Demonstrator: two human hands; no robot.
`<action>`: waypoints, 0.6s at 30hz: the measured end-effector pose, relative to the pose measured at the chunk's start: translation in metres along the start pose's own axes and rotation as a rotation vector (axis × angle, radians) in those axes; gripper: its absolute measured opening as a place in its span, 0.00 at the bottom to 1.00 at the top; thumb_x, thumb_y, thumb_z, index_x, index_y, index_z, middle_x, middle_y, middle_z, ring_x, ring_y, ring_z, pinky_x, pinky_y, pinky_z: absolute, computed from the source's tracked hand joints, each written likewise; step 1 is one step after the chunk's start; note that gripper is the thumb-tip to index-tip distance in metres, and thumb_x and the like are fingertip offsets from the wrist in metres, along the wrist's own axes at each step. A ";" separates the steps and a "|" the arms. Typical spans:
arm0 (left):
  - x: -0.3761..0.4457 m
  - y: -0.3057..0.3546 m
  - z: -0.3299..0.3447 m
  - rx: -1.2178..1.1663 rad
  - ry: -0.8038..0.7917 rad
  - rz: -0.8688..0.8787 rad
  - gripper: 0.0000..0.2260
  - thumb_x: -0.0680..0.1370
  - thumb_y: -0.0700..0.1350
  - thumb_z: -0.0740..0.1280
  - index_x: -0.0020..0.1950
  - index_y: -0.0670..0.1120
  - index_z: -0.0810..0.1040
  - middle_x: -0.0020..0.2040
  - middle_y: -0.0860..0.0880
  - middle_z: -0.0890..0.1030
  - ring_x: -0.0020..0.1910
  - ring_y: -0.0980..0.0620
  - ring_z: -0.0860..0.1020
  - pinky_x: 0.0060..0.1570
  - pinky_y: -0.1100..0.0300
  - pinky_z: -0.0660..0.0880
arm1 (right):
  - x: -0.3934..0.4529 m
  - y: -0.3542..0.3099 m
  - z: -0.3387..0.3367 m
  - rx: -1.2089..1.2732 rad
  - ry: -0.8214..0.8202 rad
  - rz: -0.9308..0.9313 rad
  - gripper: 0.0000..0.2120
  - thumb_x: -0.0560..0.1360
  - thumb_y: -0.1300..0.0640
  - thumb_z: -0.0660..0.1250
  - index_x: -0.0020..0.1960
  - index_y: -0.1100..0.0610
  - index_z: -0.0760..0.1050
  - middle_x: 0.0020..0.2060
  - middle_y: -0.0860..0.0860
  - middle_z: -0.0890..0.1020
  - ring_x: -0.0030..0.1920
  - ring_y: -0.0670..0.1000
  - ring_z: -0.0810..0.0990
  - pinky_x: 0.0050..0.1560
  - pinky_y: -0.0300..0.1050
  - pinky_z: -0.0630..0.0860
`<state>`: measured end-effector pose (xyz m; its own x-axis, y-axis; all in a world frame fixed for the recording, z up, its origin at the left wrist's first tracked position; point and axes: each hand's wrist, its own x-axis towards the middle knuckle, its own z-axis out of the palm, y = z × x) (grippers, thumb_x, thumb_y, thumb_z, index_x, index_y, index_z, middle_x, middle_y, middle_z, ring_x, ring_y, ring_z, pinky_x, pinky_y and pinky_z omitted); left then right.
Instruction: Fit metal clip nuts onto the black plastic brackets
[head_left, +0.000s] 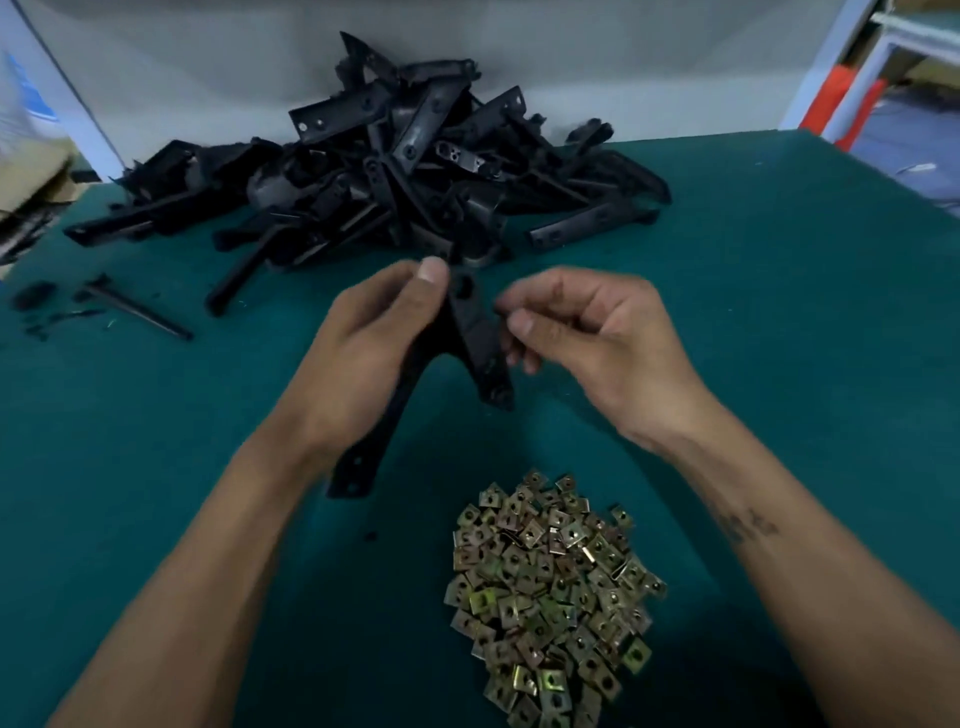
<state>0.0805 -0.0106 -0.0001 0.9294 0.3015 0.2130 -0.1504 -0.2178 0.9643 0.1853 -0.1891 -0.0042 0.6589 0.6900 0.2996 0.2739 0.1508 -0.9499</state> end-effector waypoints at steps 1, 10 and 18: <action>0.000 -0.005 -0.002 -0.028 -0.003 -0.027 0.19 0.83 0.57 0.61 0.48 0.44 0.82 0.42 0.49 0.83 0.40 0.54 0.80 0.45 0.60 0.76 | -0.004 0.006 -0.004 0.102 0.005 0.057 0.06 0.78 0.70 0.67 0.49 0.61 0.81 0.36 0.53 0.84 0.35 0.50 0.81 0.38 0.39 0.77; 0.006 -0.034 -0.011 -0.320 0.104 -0.306 0.16 0.86 0.48 0.56 0.50 0.42 0.80 0.46 0.41 0.86 0.38 0.47 0.84 0.32 0.59 0.79 | -0.029 0.008 -0.061 -0.381 -0.499 0.407 0.04 0.73 0.62 0.77 0.46 0.54 0.86 0.33 0.44 0.83 0.32 0.40 0.76 0.34 0.30 0.70; 0.003 -0.049 -0.014 -0.799 -0.046 -0.351 0.03 0.79 0.38 0.65 0.50 0.44 0.73 0.44 0.46 0.77 0.38 0.50 0.76 0.31 0.61 0.72 | -0.032 0.002 -0.043 -0.534 -0.559 0.458 0.06 0.71 0.55 0.79 0.44 0.46 0.86 0.35 0.43 0.75 0.33 0.40 0.71 0.35 0.36 0.70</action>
<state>0.0859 0.0144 -0.0441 0.9765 0.1875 -0.1066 -0.0284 0.6016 0.7983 0.1950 -0.2412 -0.0121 0.3844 0.8667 -0.3179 0.4491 -0.4765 -0.7558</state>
